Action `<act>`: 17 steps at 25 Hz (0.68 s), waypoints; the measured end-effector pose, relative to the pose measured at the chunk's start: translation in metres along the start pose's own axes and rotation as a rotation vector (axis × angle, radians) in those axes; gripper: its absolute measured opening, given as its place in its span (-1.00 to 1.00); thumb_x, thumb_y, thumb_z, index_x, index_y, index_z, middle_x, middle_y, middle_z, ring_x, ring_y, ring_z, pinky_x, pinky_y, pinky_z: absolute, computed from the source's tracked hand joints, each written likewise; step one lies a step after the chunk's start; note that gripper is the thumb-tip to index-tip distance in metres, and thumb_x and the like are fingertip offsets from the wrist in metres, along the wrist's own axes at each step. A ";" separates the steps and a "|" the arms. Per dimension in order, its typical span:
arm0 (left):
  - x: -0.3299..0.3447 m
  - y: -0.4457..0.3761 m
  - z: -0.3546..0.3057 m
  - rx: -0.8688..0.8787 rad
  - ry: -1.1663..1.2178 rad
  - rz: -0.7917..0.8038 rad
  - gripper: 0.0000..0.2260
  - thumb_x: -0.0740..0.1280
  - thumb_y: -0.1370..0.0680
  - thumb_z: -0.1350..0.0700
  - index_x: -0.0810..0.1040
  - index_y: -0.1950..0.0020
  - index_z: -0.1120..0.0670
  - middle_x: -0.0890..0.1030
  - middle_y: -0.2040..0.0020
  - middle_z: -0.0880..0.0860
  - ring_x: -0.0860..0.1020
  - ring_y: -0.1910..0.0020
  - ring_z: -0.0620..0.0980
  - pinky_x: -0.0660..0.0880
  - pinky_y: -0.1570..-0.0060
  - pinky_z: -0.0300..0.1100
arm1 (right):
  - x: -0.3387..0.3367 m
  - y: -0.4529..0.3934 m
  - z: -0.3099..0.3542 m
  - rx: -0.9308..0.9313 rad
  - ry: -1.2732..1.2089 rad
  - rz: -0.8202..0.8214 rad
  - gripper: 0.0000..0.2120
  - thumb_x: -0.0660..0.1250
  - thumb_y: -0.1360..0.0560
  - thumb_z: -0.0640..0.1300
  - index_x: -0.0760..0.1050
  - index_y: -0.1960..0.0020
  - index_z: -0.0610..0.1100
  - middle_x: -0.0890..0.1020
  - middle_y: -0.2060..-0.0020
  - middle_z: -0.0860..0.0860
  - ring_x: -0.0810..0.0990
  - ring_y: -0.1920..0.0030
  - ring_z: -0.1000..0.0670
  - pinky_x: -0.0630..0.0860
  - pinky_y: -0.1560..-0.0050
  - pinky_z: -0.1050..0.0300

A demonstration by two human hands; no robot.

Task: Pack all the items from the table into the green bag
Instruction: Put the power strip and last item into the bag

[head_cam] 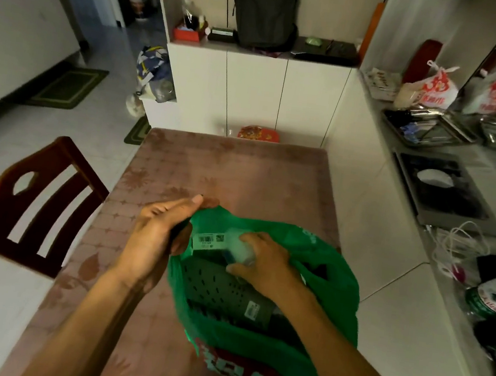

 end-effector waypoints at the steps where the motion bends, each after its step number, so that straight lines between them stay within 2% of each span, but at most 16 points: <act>1: -0.001 -0.001 0.000 -0.013 0.022 -0.007 -0.72 0.34 -0.49 0.02 0.66 -0.02 0.21 0.46 0.08 0.43 0.15 0.56 -0.03 0.04 0.40 -0.07 | -0.005 0.010 -0.003 0.000 0.040 0.020 -0.33 0.40 -0.42 0.16 0.28 -0.44 -0.03 0.35 -0.41 -0.04 0.34 -0.34 -0.13 0.38 -0.31 -0.06; 2: -0.002 -0.003 -0.001 -0.020 0.034 -0.015 -0.72 0.33 -0.49 0.03 0.67 -0.03 0.19 0.47 0.05 0.44 0.15 0.55 -0.02 0.03 0.38 -0.04 | -0.014 0.026 -0.008 -0.016 0.112 -0.009 -0.33 0.37 -0.43 0.18 0.27 -0.45 -0.02 0.34 -0.42 -0.03 0.31 -0.37 -0.12 0.36 -0.32 -0.08; 3: -0.003 -0.004 -0.001 -0.021 0.033 -0.025 -0.73 0.33 -0.48 0.03 0.67 -0.03 0.19 0.48 0.00 0.45 0.14 0.55 -0.01 0.03 0.38 -0.04 | -0.030 0.046 -0.009 -0.073 0.196 -0.123 -0.36 0.36 -0.44 0.19 0.30 -0.43 -0.02 0.34 -0.43 -0.02 0.28 -0.39 -0.12 0.36 -0.33 -0.10; 6: 0.001 -0.007 0.001 -0.019 0.037 -0.050 -0.74 0.34 -0.47 0.04 0.67 -0.02 0.19 0.48 -0.05 0.45 0.15 0.55 -0.02 0.05 0.40 -0.07 | -0.092 0.114 -0.018 -0.223 0.496 -0.649 -0.41 0.40 -0.40 0.03 0.36 -0.39 -0.05 0.36 -0.43 -0.12 0.24 -0.45 -0.21 0.31 -0.34 -0.25; 7: 0.004 -0.007 0.002 -0.024 0.035 -0.057 -0.73 0.32 -0.49 0.06 0.66 -0.02 0.21 0.47 -0.04 0.51 0.16 0.56 -0.03 0.06 0.43 -0.09 | -0.114 0.127 -0.030 -0.142 0.563 -0.756 -0.35 0.39 -0.38 0.01 0.31 -0.43 -0.05 0.31 -0.45 -0.16 0.20 -0.46 -0.25 0.21 -0.38 -0.29; 8: 0.005 -0.008 0.003 -0.027 0.035 -0.068 -0.74 0.30 -0.51 0.09 0.65 -0.03 0.24 0.45 -0.05 0.56 0.17 0.57 -0.04 0.08 0.46 -0.13 | -0.134 0.133 -0.050 0.008 0.605 -0.787 -0.29 0.38 -0.37 0.03 0.24 -0.46 -0.05 0.28 -0.47 -0.18 0.19 -0.47 -0.26 0.11 -0.39 -0.28; 9: 0.006 -0.008 0.003 -0.024 0.038 -0.081 -0.74 0.29 -0.53 0.11 0.64 -0.04 0.27 0.46 -0.07 0.56 0.18 0.57 -0.04 0.11 0.50 -0.19 | -0.149 0.131 -0.075 0.184 0.547 -0.724 -0.30 0.38 -0.39 0.05 0.22 -0.46 -0.07 0.33 -0.43 -0.20 0.26 -0.43 -0.26 0.12 -0.40 -0.24; 10: 0.005 -0.008 0.003 -0.020 0.041 -0.092 -0.74 0.27 -0.54 0.12 0.63 -0.04 0.28 0.50 -0.09 0.51 0.19 0.58 -0.05 0.14 0.52 -0.23 | -0.158 0.124 -0.100 0.319 0.376 -0.601 -0.41 0.37 -0.43 0.04 0.32 -0.40 -0.09 0.48 -0.32 -0.21 0.43 -0.31 -0.24 0.28 -0.36 -0.22; 11: 0.003 -0.007 0.003 -0.016 0.041 -0.105 -0.74 0.27 -0.55 0.12 0.62 -0.04 0.28 0.55 -0.09 0.43 0.19 0.58 -0.06 0.17 0.53 -0.25 | -0.160 0.122 -0.112 0.383 0.046 -0.490 -0.65 0.37 -0.48 -0.02 0.49 -0.23 -0.12 0.63 -0.09 -0.20 0.58 -0.09 -0.21 0.45 -0.22 -0.18; 12: 0.000 -0.005 0.004 -0.016 0.039 -0.124 -0.74 0.26 -0.55 0.12 0.62 -0.03 0.28 0.59 -0.07 0.34 0.20 0.57 -0.06 0.18 0.53 -0.26 | -0.158 0.119 -0.115 0.339 -0.373 -0.389 -0.89 0.34 -0.52 -0.13 0.61 0.02 -0.15 0.68 0.18 -0.17 0.62 0.15 -0.18 0.57 -0.05 -0.14; 13: -0.006 -0.004 0.004 -0.025 0.043 -0.150 -0.75 0.25 -0.56 0.11 0.63 0.00 0.26 0.63 -0.04 0.25 0.21 0.57 -0.06 0.19 0.52 -0.25 | -0.157 0.115 -0.112 0.269 -0.748 -0.334 -0.82 0.31 -0.54 -0.23 0.62 0.20 -0.16 0.62 0.37 -0.14 0.58 0.32 -0.15 0.62 0.11 -0.09; 14: -0.012 -0.005 0.005 -0.045 0.066 -0.180 -0.76 0.23 -0.57 0.11 0.62 0.04 0.23 0.67 0.04 0.16 0.21 0.57 -0.06 0.20 0.53 -0.26 | -0.155 0.109 -0.102 0.216 -1.013 -0.291 -0.75 0.27 -0.54 -0.27 0.57 0.29 -0.18 0.52 0.45 -0.12 0.51 0.43 -0.09 0.61 0.27 -0.02; 15: -0.020 -0.009 0.005 -0.092 0.113 -0.210 -0.77 0.19 -0.58 0.11 0.60 0.09 0.19 0.67 0.19 0.08 0.22 0.57 -0.07 0.20 0.54 -0.28 | -0.156 0.102 -0.086 0.153 -1.163 -0.265 -0.73 0.23 -0.55 -0.28 0.51 0.31 -0.19 0.45 0.46 -0.11 0.45 0.49 -0.04 0.55 0.40 0.05; 17: -0.040 -0.027 0.005 -0.247 0.254 -0.250 -0.76 0.11 -0.59 0.14 0.51 0.17 0.13 0.44 0.52 -0.02 0.19 0.61 -0.12 0.17 0.58 -0.31 | -0.162 0.077 -0.048 0.056 -1.172 -0.246 -0.75 0.19 -0.56 -0.31 0.44 0.28 -0.17 0.44 0.43 -0.06 0.35 0.52 0.04 0.37 0.48 0.17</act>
Point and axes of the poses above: each hand's wrist, its own y-axis away from the middle knuckle, its own x-axis out of the palm, z = x × y, the point moved 5 cm from there along -y, towards the middle knuckle
